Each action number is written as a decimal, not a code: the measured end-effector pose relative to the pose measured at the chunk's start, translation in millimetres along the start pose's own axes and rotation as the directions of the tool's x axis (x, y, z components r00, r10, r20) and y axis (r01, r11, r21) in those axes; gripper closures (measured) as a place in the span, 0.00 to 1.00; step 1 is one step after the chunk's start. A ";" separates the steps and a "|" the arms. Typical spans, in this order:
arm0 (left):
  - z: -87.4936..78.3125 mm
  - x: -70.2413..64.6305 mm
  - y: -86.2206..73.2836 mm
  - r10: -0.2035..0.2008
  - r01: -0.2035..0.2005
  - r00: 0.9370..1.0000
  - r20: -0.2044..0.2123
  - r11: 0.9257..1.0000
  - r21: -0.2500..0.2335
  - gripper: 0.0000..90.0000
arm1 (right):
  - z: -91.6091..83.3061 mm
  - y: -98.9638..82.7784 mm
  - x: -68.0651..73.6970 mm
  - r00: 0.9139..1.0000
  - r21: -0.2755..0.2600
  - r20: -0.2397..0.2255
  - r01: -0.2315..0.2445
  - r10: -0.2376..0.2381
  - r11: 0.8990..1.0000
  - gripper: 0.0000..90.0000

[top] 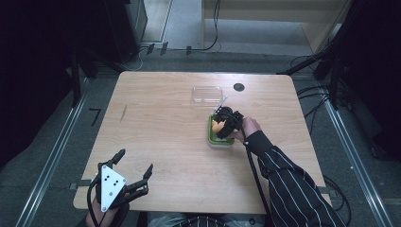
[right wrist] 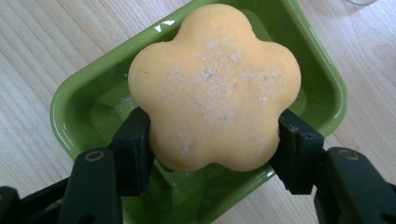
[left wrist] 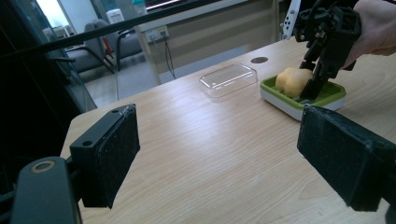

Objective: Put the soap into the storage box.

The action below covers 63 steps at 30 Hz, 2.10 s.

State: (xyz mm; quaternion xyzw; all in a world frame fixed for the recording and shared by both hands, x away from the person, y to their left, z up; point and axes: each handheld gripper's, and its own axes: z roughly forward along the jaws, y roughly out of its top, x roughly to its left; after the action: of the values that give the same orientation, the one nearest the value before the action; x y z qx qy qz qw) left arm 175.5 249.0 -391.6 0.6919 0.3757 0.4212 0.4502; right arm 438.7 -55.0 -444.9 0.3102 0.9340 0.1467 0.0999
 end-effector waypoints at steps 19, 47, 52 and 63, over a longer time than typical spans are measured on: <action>-0.2 -0.2 0.1 0.005 -0.005 1.000 0.002 1.000 0.001 0.15 | 1.9 -0.2 2.5 1.000 0.013 0.011 0.012 -0.012 1.000 0.42; 0.5 -0.1 0.3 0.004 -0.004 1.000 0.005 1.000 -0.002 0.15 | -32.4 -12.1 -6.1 0.997 0.020 0.037 -0.070 0.069 0.997 0.09; 0.6 -0.3 0.4 0.003 -0.003 1.000 0.005 1.000 -0.002 0.15 | -37.6 -17.3 -8.7 0.996 0.031 0.038 -0.087 0.086 0.996 0.07; 1.2 -0.5 0.6 0.004 -0.004 1.000 0.006 1.000 -0.003 0.15 | -51.3 -40.7 -13.7 0.992 0.064 0.055 -0.120 0.116 0.991 0.04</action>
State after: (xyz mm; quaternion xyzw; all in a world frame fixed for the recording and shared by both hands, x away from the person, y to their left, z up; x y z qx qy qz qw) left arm 176.4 248.0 -391.5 0.6930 0.3726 0.4206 0.4516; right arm 412.9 -105.3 -409.2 0.3716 0.9155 0.1131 0.1045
